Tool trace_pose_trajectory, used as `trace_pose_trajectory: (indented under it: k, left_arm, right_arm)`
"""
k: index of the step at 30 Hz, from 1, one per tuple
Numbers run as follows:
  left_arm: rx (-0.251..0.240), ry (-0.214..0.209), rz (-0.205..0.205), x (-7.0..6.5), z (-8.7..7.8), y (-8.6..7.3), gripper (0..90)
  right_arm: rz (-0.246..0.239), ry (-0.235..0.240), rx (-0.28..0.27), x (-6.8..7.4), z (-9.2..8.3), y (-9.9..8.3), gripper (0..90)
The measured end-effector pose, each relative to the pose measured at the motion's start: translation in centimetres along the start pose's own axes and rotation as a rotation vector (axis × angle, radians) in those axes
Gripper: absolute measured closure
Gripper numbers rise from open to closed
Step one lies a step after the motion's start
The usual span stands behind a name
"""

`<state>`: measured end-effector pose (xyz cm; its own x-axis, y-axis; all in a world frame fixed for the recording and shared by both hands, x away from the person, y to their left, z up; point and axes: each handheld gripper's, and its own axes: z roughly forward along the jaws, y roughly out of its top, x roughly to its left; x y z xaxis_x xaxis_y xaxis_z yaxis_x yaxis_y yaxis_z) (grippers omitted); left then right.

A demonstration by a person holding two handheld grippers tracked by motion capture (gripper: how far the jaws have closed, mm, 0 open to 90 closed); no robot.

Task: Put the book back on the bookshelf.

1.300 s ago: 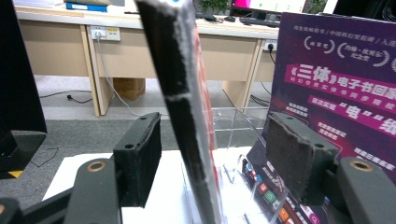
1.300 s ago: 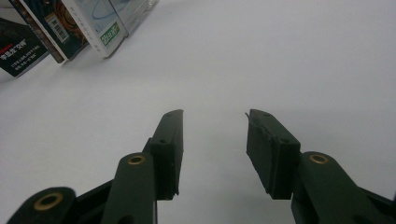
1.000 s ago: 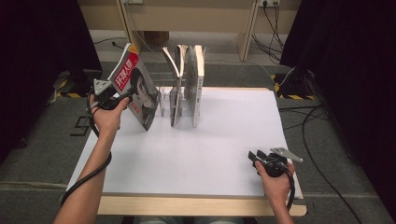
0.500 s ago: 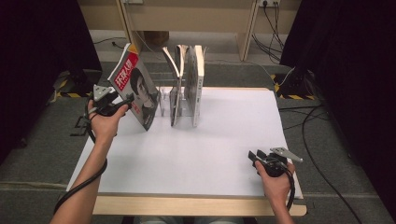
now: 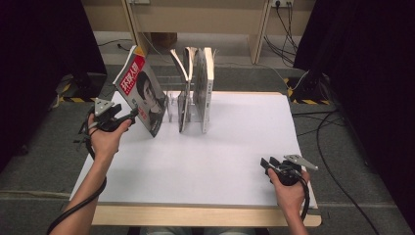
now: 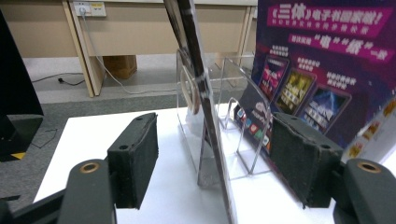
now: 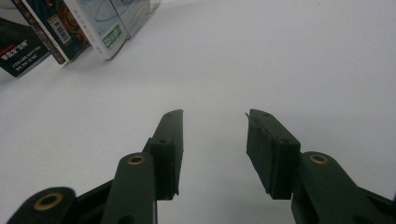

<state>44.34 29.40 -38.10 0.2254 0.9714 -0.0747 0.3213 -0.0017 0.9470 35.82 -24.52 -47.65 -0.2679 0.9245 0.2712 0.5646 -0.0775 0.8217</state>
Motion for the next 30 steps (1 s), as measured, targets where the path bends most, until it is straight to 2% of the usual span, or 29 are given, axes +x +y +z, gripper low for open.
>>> trace_pose_trajectory:
  k: [11,24,30]
  left_arm:
    - [0.024,-0.003,0.020,0.3,-1.7,-1.7,32.3]
    - [0.066,-0.001,0.036,0.9,-3.7,-4.9,32.0]
    - [0.065,0.000,0.048,1.0,-4.6,-5.8,31.8]
  right_arm:
    - [-0.007,-0.003,-0.004,0.0,-0.1,0.0,57.1]
    - [-0.009,-0.006,-0.007,0.0,-0.2,0.1,57.1]
    - [-0.014,-0.007,-0.008,0.0,-0.2,0.1,57.1]
